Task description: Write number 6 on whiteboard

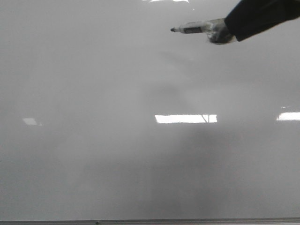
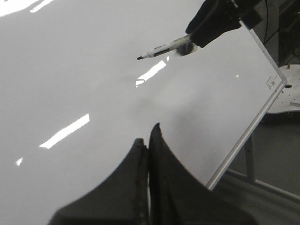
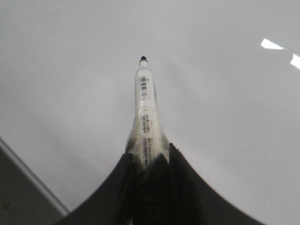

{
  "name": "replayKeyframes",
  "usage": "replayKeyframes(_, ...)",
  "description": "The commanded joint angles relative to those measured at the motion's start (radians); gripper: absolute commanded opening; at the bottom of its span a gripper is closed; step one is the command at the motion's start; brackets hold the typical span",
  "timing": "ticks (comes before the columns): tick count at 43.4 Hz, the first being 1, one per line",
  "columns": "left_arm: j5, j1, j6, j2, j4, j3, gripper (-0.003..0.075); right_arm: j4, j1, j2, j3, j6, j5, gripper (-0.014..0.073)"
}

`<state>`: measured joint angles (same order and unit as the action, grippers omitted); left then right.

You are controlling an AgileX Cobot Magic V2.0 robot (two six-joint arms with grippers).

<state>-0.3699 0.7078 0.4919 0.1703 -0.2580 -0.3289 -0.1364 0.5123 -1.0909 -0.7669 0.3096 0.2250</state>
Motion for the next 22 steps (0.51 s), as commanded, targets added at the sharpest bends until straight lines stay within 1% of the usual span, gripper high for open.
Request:
replayKeyframes(1,0.082,0.000,-0.013,-0.014,-0.019,-0.019,-0.0020,-0.006,-0.010,-0.065,-0.098,-0.001,-0.130,-0.0060)
replayKeyframes(9,0.082,0.000,-0.013,-0.014,-0.019,-0.019,-0.0020,-0.013,-0.010,-0.205,-0.209,-0.001,-0.166,-0.0060)
replayKeyframes(17,0.082,0.000,-0.013,-0.014,-0.019,-0.019,-0.0020,-0.072,-0.010,-0.298,-0.260,-0.001,-0.225,-0.0060)
replayKeyframes(22,0.082,0.000,-0.013,-0.014,-0.019,-0.019,-0.0020,-0.077,0.000,-0.342,-0.277,-0.001,-0.211,-0.0060)
